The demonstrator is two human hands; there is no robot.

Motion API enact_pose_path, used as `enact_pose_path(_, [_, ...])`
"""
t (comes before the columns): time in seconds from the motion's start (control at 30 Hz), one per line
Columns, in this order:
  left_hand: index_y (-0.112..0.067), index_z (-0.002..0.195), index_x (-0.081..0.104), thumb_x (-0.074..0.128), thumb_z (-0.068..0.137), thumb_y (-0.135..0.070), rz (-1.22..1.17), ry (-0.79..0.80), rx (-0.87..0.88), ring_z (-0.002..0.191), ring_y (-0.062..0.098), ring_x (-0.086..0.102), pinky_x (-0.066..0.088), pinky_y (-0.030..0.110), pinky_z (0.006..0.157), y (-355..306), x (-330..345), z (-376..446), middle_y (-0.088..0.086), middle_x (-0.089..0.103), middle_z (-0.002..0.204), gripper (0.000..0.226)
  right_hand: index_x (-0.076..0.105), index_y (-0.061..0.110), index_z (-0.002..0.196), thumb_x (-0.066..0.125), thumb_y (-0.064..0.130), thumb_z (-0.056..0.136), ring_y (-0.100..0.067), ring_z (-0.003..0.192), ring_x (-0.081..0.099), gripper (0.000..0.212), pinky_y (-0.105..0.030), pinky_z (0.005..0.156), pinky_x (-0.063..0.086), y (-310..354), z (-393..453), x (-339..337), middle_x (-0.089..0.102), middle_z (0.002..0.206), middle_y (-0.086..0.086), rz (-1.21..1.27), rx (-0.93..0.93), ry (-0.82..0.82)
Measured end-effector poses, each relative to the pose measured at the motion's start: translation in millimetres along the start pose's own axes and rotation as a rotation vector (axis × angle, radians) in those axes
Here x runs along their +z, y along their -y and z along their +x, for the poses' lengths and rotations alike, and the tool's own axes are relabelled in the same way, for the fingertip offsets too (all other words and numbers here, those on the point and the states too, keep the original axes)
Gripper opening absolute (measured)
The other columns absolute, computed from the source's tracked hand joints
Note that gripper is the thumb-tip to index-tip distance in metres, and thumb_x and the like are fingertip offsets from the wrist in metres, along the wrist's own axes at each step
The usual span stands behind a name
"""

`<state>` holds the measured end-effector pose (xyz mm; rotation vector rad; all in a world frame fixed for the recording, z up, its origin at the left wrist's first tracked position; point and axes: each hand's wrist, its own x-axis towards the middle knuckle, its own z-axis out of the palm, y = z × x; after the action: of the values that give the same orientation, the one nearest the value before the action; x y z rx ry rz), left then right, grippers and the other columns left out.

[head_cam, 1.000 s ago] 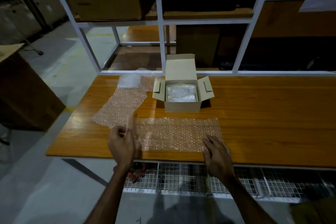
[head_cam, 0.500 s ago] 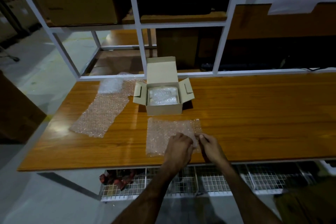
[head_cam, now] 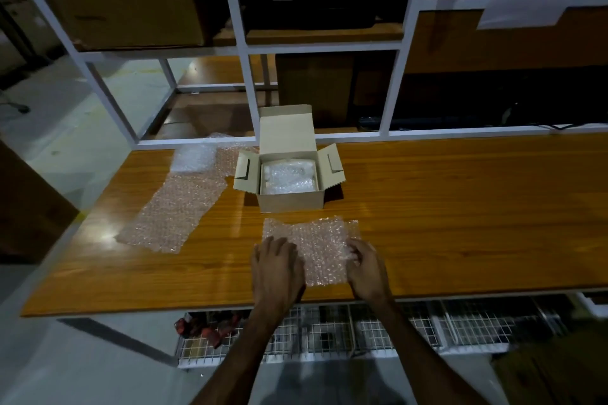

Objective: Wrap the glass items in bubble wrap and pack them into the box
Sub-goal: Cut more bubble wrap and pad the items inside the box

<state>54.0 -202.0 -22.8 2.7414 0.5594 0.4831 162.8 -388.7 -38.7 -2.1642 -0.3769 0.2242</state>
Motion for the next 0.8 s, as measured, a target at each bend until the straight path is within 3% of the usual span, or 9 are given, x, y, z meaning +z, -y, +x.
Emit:
enact_pose_path(0.1, [-0.025,0.125,0.065,0.047,0.100,-0.049,0.129,0.080,-0.138,0.141,0.034,0.044,0.038,0.060,0.113,24.4,-5.1,-1.7,0.011,0.057,0.145,0.039,0.064,0.012,0.137,0.067,0.002,0.096,-0.015,0.112,0.060,0.042,-0.009,0.079,0.052,-4.3,1.2,-0.4,0.053,0.132,0.000,-0.052,-0.012,-0.009])
enact_pose_path(0.17, [-0.027,0.124,0.064,0.053,0.097,-0.052,0.141,0.133,-0.201,0.139,0.034,0.041,0.037,0.058,0.111,32.5,-5.8,-5.9,0.012,0.054,0.143,0.038,0.069,0.009,0.125,0.068,0.008,0.097,-0.018,0.111,0.058,0.029,-0.019,0.088,0.052,-9.4,-0.2,0.4,0.049,0.128,-0.001,-0.158,-0.068,-0.018])
enact_pose_path(0.27, [-0.033,0.126,0.064,0.056,0.096,-0.058,0.083,0.135,-0.266,0.128,0.028,0.044,0.036,0.050,0.102,34.1,-7.7,-8.7,0.007,0.056,0.132,0.040,0.073,0.017,0.101,0.067,0.019,0.097,-0.012,0.106,0.049,0.008,-0.032,0.090,0.054,-17.8,-3.2,1.7,0.050,0.124,0.001,-0.354,-0.195,-0.075])
enact_pose_path(0.33, [-0.032,0.131,0.062,0.061,0.093,-0.058,0.035,0.135,-0.318,0.124,0.028,0.045,0.036,0.048,0.099,30.7,-8.7,-6.8,0.006,0.058,0.128,0.045,0.073,0.022,0.096,0.064,0.025,0.099,-0.011,0.105,0.048,0.010,-0.036,0.089,0.053,-20.1,-5.3,0.7,0.052,0.124,0.001,-0.435,-0.222,-0.097])
enact_pose_path(0.47, [-0.021,0.131,0.058,0.081,0.078,-0.047,-0.236,0.085,-0.636,0.120,0.032,0.056,0.038,0.051,0.103,25.1,-3.7,2.0,0.004,0.068,0.117,0.063,0.073,0.024,0.108,0.059,0.035,0.104,-0.012,0.098,0.048,0.018,-0.036,0.086,0.048,-16.5,-11.1,-4.1,0.055,0.114,0.001,-0.484,-0.194,-0.135])
enact_pose_path(0.6, [-0.023,0.086,0.064,0.074,0.073,-0.031,-0.299,0.093,-0.779,0.097,0.029,0.062,0.040,0.050,0.098,20.2,-2.6,8.6,0.001,0.070,0.090,0.019,0.071,0.030,0.127,0.058,0.028,0.104,-0.011,0.096,0.045,0.027,-0.035,0.083,0.045,-15.1,-14.5,-7.6,0.053,0.110,0.006,-0.531,-0.119,-0.094])
enact_pose_path(0.7, [-0.024,0.076,0.063,0.067,0.076,-0.032,-0.415,-0.025,-0.779,0.091,0.029,0.063,0.040,0.051,0.096,11.2,-5.0,11.0,-0.001,0.067,0.079,0.009,0.065,0.037,0.134,0.058,0.016,0.099,-0.011,0.100,0.043,0.041,-0.036,0.084,0.043,-19.6,-18.8,-11.6,0.052,0.116,0.006,-0.568,-0.150,-0.036])
enact_pose_path(0.8, [-0.030,0.085,0.063,0.056,0.084,-0.042,-0.590,-0.188,-0.587,0.085,0.023,0.064,0.052,0.055,0.089,-5.0,-3.7,13.4,-0.006,0.067,0.083,0.014,0.057,0.043,0.139,0.054,0.008,0.098,-0.009,0.107,0.040,0.055,-0.035,0.087,0.041,-21.9,-19.2,-22.2,0.051,0.125,0.009,-0.557,-0.186,0.052])
